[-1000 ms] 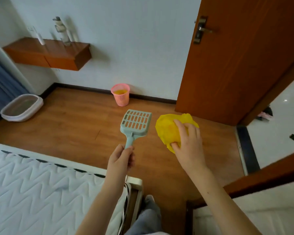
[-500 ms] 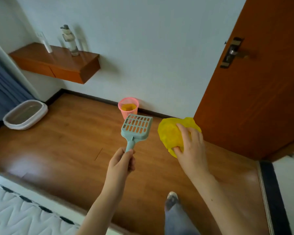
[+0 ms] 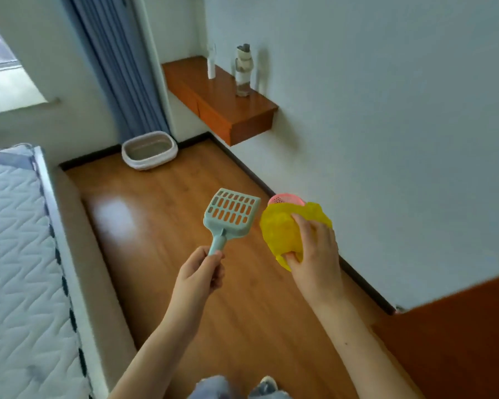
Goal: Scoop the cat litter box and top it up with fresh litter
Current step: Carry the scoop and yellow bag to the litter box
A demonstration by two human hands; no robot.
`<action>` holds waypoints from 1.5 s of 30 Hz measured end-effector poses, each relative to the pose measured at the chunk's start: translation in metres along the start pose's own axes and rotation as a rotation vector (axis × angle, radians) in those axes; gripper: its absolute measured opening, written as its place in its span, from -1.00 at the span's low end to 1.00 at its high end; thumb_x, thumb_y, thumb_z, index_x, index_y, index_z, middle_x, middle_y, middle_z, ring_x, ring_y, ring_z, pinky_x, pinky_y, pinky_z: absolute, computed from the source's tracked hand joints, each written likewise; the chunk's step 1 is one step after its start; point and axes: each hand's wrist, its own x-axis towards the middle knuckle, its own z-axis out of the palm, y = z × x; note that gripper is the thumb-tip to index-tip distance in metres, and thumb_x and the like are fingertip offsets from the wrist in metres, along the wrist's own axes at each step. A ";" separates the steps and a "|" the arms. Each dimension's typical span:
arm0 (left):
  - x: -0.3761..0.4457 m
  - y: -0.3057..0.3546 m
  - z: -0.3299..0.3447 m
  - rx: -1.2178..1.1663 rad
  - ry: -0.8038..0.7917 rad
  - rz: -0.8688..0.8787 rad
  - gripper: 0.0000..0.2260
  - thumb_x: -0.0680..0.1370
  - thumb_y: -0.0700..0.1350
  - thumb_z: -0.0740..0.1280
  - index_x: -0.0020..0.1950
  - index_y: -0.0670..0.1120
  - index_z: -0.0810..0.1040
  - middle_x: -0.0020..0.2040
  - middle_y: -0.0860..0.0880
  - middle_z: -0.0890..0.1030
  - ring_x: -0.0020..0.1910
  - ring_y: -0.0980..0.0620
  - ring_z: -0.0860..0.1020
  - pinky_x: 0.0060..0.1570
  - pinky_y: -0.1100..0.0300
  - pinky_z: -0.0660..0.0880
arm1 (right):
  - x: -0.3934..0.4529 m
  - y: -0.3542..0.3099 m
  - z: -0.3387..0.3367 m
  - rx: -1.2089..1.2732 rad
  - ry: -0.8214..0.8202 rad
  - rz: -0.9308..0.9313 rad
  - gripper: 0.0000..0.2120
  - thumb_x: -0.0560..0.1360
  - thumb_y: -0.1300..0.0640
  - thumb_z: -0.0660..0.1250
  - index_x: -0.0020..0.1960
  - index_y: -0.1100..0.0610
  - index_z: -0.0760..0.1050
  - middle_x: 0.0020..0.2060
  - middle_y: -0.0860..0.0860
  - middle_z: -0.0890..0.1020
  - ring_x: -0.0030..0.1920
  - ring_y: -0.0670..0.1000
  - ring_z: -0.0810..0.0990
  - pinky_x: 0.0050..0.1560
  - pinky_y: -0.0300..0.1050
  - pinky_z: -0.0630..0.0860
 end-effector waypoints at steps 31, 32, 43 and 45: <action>0.381 0.157 -0.163 -0.073 0.488 0.161 -0.80 0.63 -0.17 0.23 0.02 -0.30 0.51 -0.28 -0.10 0.42 -0.32 0.06 0.37 -0.29 0.23 0.34 | 0.454 -0.155 0.300 0.228 -0.180 -0.458 -0.27 0.38 0.12 0.50 0.43 -0.03 0.21 0.24 0.10 0.43 0.24 0.15 0.38 0.14 0.13 0.48; 0.398 0.160 -0.164 -0.075 0.500 0.152 -0.81 0.63 -0.17 0.23 0.01 -0.30 0.51 -0.29 -0.10 0.42 -0.33 0.07 0.37 -0.30 0.24 0.35 | 0.470 -0.154 0.311 0.229 -0.185 -0.463 -0.27 0.37 0.13 0.50 0.43 -0.03 0.21 0.23 0.10 0.43 0.24 0.15 0.38 0.14 0.14 0.48; 0.610 0.239 -0.143 -0.102 0.678 0.101 -0.82 0.64 -0.17 0.21 -0.01 -0.28 0.51 -0.35 -0.03 0.46 -0.36 0.07 0.40 -0.41 0.34 0.37 | 0.689 -0.153 0.421 0.297 -0.267 -0.556 -0.25 0.37 0.13 0.51 0.42 -0.04 0.18 0.23 0.13 0.45 0.24 0.19 0.40 0.17 0.14 0.45; 0.642 0.256 -0.139 -0.106 0.691 0.108 -0.81 0.64 -0.18 0.22 0.00 -0.30 0.50 -0.35 -0.04 0.45 -0.37 0.08 0.40 -0.41 0.34 0.37 | 0.724 -0.155 0.433 0.309 -0.278 -0.585 -0.25 0.37 0.15 0.51 0.42 -0.04 0.17 0.22 0.13 0.45 0.23 0.19 0.40 0.18 0.13 0.43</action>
